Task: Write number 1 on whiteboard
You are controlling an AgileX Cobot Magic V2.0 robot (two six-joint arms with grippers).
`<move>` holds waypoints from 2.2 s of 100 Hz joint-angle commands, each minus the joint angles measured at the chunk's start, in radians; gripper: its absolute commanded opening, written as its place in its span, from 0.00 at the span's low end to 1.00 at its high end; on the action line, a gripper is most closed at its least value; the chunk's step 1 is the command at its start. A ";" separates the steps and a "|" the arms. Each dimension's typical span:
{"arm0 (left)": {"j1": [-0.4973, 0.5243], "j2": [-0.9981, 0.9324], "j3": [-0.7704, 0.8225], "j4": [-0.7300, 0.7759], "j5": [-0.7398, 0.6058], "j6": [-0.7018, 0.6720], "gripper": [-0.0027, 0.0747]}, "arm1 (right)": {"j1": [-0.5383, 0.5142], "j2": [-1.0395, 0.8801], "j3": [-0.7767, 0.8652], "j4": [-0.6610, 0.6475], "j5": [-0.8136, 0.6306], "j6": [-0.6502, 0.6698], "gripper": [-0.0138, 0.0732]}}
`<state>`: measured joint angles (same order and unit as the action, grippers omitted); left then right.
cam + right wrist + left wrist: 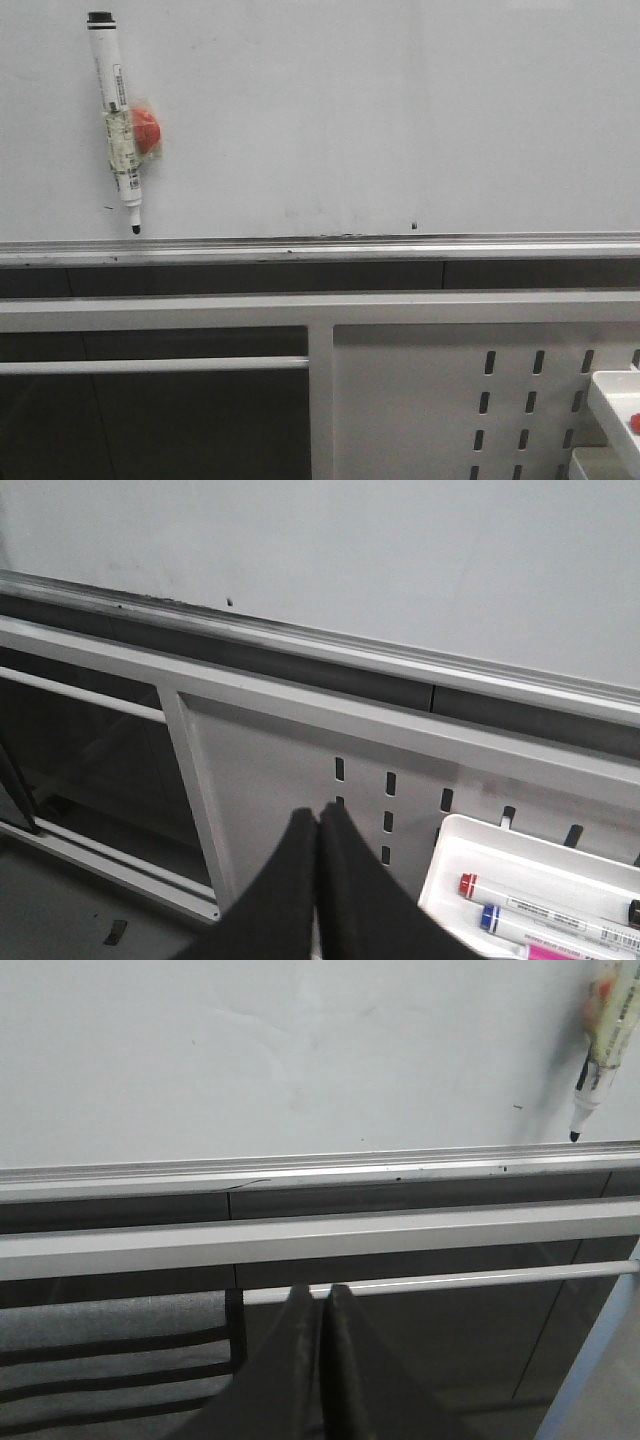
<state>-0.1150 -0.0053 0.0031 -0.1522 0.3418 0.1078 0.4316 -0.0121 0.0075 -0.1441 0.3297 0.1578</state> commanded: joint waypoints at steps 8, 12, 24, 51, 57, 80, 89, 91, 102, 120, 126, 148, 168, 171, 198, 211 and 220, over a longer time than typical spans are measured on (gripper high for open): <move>0.000 -0.024 0.035 -0.013 -0.047 -0.010 0.01 | -0.003 -0.017 0.015 -0.001 -0.030 -0.010 0.10; 0.000 -0.024 0.035 -0.013 -0.047 -0.010 0.01 | -0.003 -0.017 0.015 -0.001 -0.030 -0.010 0.10; 0.000 -0.024 0.035 -0.013 -0.047 -0.010 0.01 | -0.003 -0.017 0.015 -0.001 -0.030 -0.010 0.10; 0.000 -0.024 0.035 -0.013 -0.047 -0.010 0.01 | -0.003 -0.017 0.015 -0.001 -0.030 -0.010 0.10; 0.000 -0.024 0.035 -0.013 -0.047 -0.010 0.01 | -0.003 -0.017 0.015 -0.001 -0.030 -0.010 0.10; 0.000 -0.024 0.035 -0.013 -0.047 -0.010 0.01 | -0.003 -0.017 0.015 -0.001 -0.030 -0.010 0.10; 0.000 -0.024 0.035 -0.013 -0.047 -0.010 0.01 | -0.003 -0.017 0.015 -0.001 -0.030 -0.010 0.10; 0.000 -0.024 0.035 -0.013 -0.047 -0.010 0.01 | -0.003 -0.017 0.015 -0.001 -0.030 -0.010 0.10; 0.000 -0.024 0.035 -0.013 -0.047 -0.010 0.01 | -0.003 -0.017 0.015 -0.004 -0.030 -0.010 0.10; 0.000 -0.024 0.035 0.009 -0.054 -0.010 0.01 | -0.003 -0.017 0.013 -0.130 -0.007 -0.010 0.10; 0.000 -0.024 0.035 0.009 -0.054 -0.010 0.01 | -0.003 -0.017 0.013 -0.170 -0.007 -0.010 0.10; 0.000 -0.024 0.035 -0.353 -0.140 -0.012 0.01 | -0.003 -0.017 0.013 -0.275 -0.096 -0.010 0.10; 0.000 -0.024 0.035 -0.733 -0.201 -0.012 0.01 | -0.003 -0.017 0.013 -0.019 -0.498 0.060 0.10; 0.000 -0.024 0.035 -0.772 -0.198 -0.012 0.01 | -0.003 -0.017 0.013 0.028 -0.517 0.083 0.10; -0.002 -0.022 0.008 -0.889 -0.186 -0.012 0.01 | -0.003 -0.017 -0.012 0.459 -0.552 0.152 0.10; -0.002 -0.020 -0.076 -0.827 -0.154 0.107 0.06 | -0.003 -0.017 -0.117 0.348 -0.372 0.134 0.11; -0.002 0.013 -0.181 -0.756 -0.050 0.311 0.23 | -0.003 -0.005 -0.224 0.197 -0.211 0.132 0.19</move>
<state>-0.1150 -0.0053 -0.0595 -0.9548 0.2557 0.2498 0.4316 -0.0121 -0.1047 0.1733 0.0735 0.3015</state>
